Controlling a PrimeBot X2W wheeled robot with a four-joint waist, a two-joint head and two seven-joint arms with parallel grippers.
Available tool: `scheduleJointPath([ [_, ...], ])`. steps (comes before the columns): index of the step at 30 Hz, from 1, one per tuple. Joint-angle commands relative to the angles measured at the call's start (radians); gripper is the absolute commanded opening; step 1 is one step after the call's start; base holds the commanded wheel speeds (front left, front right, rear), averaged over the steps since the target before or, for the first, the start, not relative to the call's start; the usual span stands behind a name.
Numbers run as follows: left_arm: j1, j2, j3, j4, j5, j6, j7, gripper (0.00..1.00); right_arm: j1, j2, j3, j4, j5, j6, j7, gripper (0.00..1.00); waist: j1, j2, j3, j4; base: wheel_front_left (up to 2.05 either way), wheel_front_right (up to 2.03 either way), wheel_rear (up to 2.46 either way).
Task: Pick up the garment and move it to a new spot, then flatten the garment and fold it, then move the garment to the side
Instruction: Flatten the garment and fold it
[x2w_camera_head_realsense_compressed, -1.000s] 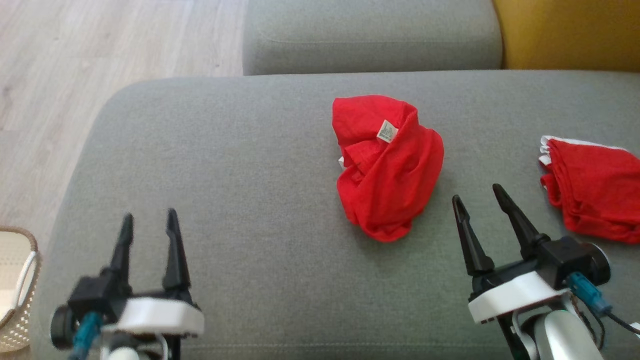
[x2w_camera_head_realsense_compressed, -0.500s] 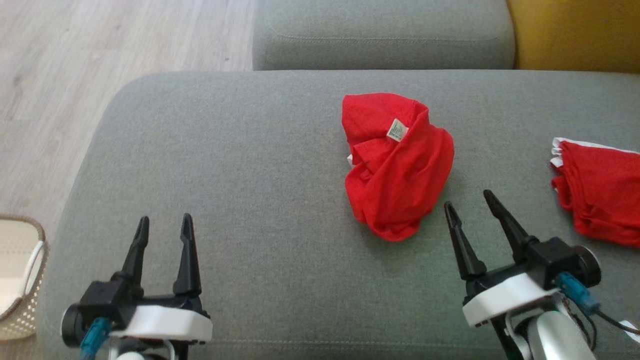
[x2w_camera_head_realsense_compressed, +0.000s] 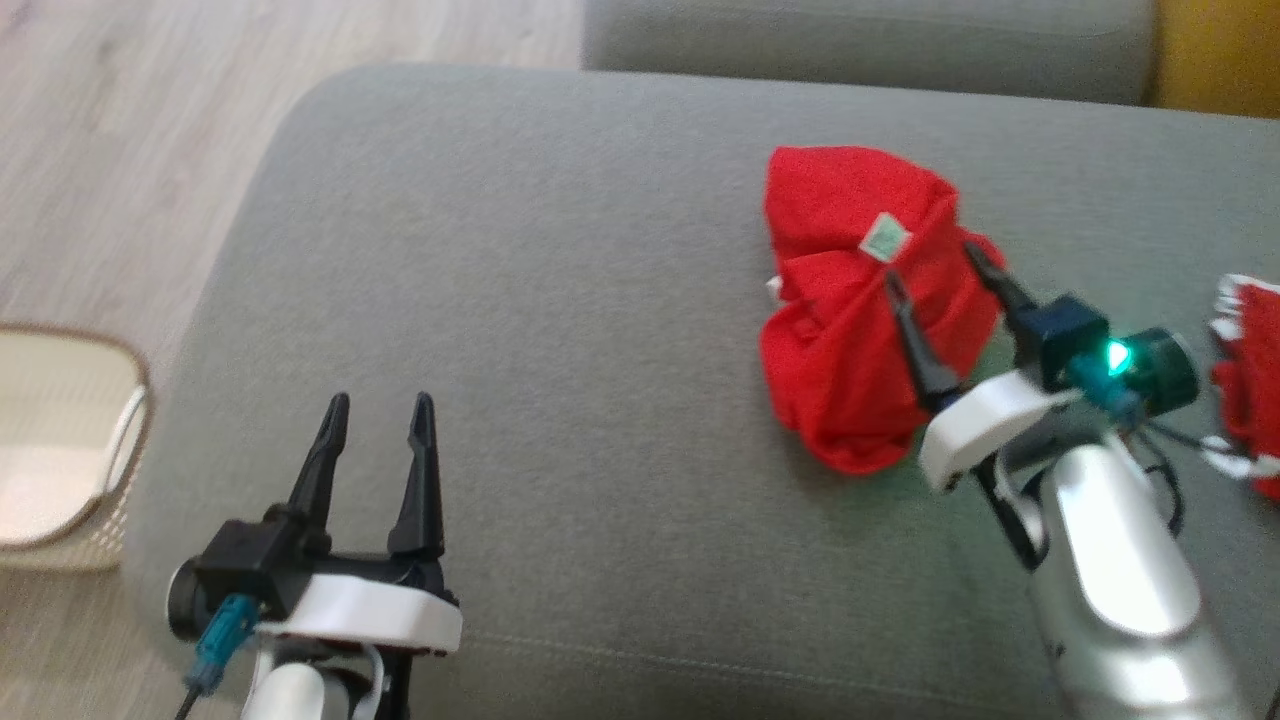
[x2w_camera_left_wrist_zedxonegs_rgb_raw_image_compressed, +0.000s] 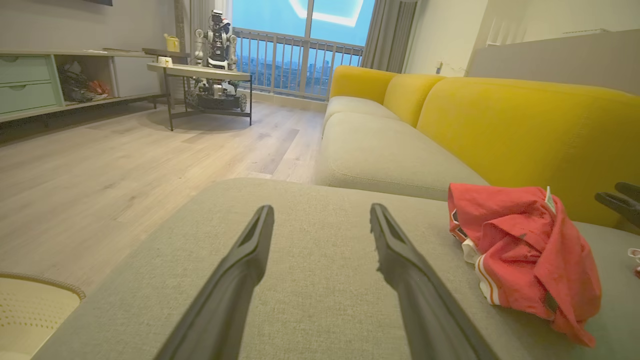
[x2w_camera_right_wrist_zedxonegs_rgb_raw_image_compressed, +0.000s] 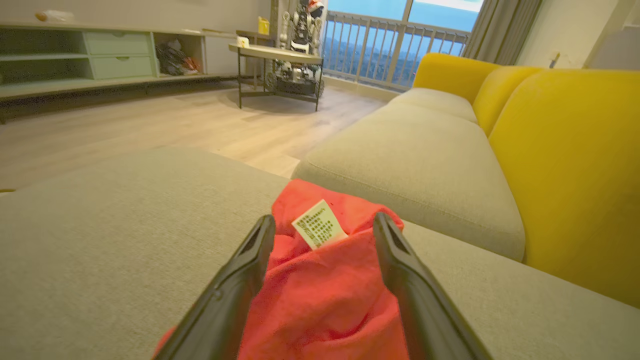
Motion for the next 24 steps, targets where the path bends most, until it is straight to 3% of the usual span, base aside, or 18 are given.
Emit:
scheduleJointPath([
  [1,-0.048,-0.003,0.021,-0.026,-0.008,0.004,-0.005,1.0,-0.071,0.001,-0.006,0.016,-0.026,0.0,0.004,1.0,-0.0001,0.0,0.031,0.043,0.0,0.0,0.0],
  [10,-0.065,-0.003,-0.001,-0.01,-0.028,0.014,-0.005,1.0,-0.211,0.001,-0.106,0.243,-0.131,0.0,-0.018,1.0,-0.0001,0.0,0.068,0.118,0.0,0.0,0.0],
  [11,-0.067,-0.003,-0.001,-0.009,-0.033,0.018,-0.005,1.0,-0.22,0.001,-0.119,0.266,-0.135,0.0,-0.018,0.96,-0.0001,0.0,0.07,0.123,0.0,0.0,0.0],
  [12,-0.068,-0.003,-0.002,-0.008,-0.036,0.019,-0.005,1.0,-0.229,0.001,-0.127,0.285,-0.136,0.0,-0.022,0.21,-0.0001,0.0,0.07,0.127,0.0,0.0,0.0],
  [13,-0.068,-0.003,-0.002,-0.008,-0.036,0.019,-0.005,1.0,-0.229,0.001,-0.127,0.285,-0.136,0.0,-0.022,0.21,-0.0001,0.0,0.07,0.127,0.0,0.0,0.0],
  [14,-0.069,-0.003,-0.003,-0.007,-0.037,0.019,-0.005,1.0,-0.237,0.001,-0.13,0.304,-0.135,0.0,-0.026,0.0,-0.0001,0.0,0.069,0.13,0.0,0.0,0.0],
  [19,-0.063,-0.003,-0.012,0.004,-0.037,0.022,-0.005,1.0,-0.267,0.001,-0.117,0.355,-0.112,0.0,-0.059,0.0,-0.0001,0.0,0.042,0.14,0.0,0.0,0.0],
  [24,-0.043,-0.003,-0.016,0.004,-0.033,0.028,-0.005,1.0,-0.308,0.001,0.038,0.364,-0.029,0.0,-0.076,0.0,-0.0001,0.0,-0.009,0.141,0.0,0.0,0.0],
])
